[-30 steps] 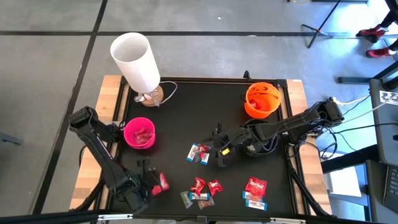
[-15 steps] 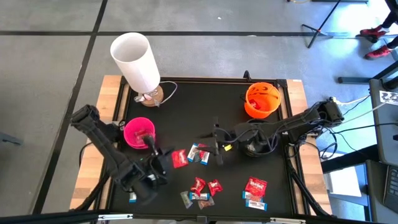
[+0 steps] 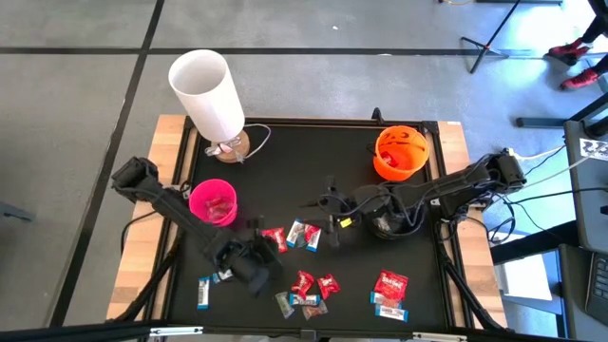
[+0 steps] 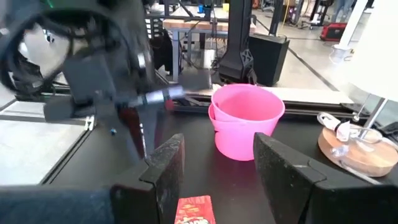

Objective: Sort candy
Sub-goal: Put the red candy into the orange bucket

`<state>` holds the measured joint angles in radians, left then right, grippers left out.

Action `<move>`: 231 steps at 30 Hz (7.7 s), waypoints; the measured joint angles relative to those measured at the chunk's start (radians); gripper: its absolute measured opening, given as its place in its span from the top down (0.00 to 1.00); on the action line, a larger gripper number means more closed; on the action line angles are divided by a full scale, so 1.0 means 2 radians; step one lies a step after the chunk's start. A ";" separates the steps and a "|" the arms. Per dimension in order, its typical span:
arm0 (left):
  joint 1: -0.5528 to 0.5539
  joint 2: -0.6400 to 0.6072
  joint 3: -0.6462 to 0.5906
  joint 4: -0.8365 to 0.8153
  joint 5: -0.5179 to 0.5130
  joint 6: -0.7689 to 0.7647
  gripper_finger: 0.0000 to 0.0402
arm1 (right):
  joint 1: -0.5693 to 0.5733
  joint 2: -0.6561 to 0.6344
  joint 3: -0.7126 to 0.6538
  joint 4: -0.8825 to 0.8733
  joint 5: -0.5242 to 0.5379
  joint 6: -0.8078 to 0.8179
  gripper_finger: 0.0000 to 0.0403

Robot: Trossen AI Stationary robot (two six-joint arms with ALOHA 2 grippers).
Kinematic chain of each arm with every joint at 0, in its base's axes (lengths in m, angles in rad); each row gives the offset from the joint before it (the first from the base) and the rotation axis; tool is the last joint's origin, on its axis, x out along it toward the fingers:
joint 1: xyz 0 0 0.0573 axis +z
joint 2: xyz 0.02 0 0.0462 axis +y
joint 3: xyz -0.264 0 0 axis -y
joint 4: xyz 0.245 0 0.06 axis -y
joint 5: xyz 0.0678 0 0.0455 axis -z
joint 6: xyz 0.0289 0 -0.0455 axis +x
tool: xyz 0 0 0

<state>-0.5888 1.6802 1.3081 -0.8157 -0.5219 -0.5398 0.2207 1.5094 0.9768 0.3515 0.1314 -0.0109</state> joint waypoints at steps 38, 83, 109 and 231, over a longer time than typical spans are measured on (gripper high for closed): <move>0.081 -0.001 -0.111 0.197 0.089 0.089 0.53 | 0.001 -0.016 0.000 -0.077 0.007 -0.006 0.53; 0.071 -0.042 -0.237 0.279 0.110 0.047 0.36 | 0.001 -0.015 0.000 -0.096 0.003 0.018 0.53; 0.064 0.017 -0.235 0.262 0.132 -0.052 0.65 | 0.001 -0.015 0.000 -0.097 0.003 0.028 0.53; 0.098 -0.215 -0.236 0.525 0.154 0.143 1.00 | 0.001 -0.015 0.000 0.030 -0.096 -0.209 0.53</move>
<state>-0.3934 1.2502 0.8360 0.2333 -0.2130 -0.2531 0.2233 1.4788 0.9764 0.4122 -0.0605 -0.4283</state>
